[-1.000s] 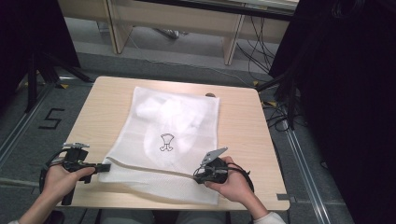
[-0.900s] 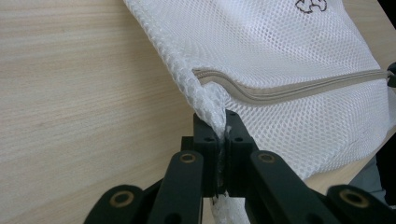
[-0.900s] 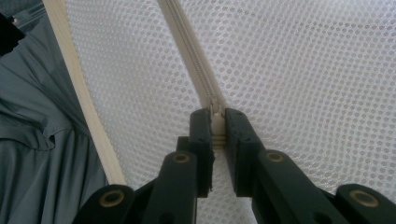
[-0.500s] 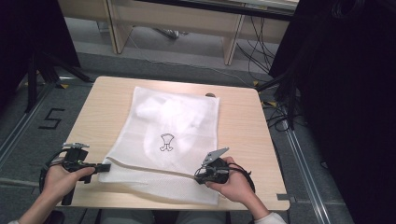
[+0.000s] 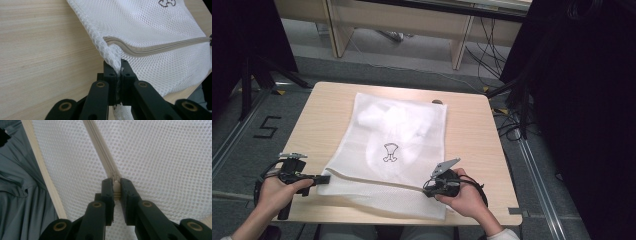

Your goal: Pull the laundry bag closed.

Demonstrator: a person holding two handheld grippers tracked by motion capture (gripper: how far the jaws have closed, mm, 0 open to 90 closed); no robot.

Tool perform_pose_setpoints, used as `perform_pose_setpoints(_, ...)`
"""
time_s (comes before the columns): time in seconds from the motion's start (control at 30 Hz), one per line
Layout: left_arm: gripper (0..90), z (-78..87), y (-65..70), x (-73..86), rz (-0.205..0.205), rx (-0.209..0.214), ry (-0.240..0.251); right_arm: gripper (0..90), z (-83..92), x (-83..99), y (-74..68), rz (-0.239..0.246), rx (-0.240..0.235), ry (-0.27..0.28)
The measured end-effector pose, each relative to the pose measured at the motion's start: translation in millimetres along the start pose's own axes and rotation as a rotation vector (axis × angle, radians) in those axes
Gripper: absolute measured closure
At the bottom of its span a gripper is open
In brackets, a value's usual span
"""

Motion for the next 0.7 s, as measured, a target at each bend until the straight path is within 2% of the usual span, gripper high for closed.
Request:
perform_pose_setpoints(0.43, 85.8, 0.0, -0.9, 0.0, -0.002, -0.002, 0.0, 82.7, 9.9, 10.4, 6.1, -0.017, 0.012, -0.004)
perform_pose_setpoints(0.47, 85.8, -0.2, -0.9, -0.3, 0.001, -0.002, 0.002, 82.7, 10.5, 11.1, 6.8, -0.023, 0.014, 0.003)
perform_pose_setpoints(0.5, 85.8, -0.2, -0.9, -0.3, 0.001, -0.002, 0.002, 82.7, 13.0, 13.7, 6.3, -0.053, 0.023, -0.004)
perform_pose_setpoints(0.6, 85.9, -0.3, -1.1, -0.5, -0.002, -0.003, 0.001, 82.6, 15.2, 15.6, 7.7, -0.059, 0.028, 0.004)
perform_pose_setpoints(0.63, 85.8, -0.3, -1.3, -0.3, -0.002, -0.003, -0.001, 82.7, 18.7, 18.6, 6.0, -0.09, 0.018, 0.008)
perform_pose_setpoints(0.67, 85.8, -0.8, -1.7, -0.1, -0.003, -0.006, -0.003, 82.7, 20.0, 19.0, 9.1, -0.069, 0.027, 0.008)
perform_pose_setpoints(0.7, 85.8, -1.1, -1.7, -0.3, -0.003, -0.005, -0.003, 82.7, 21.1, 20.3, 9.5, -0.074, 0.029, 0.011)
Point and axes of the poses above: each handheld gripper's, and its own axes: z roughly backward along the jaws, x roughly out of its underside, y roughly to its right, the point moved 10 cm from there along -z, roughly forward along the jaws, and after that the axes turned 10 degrees about -x, right-handed, at the moved point
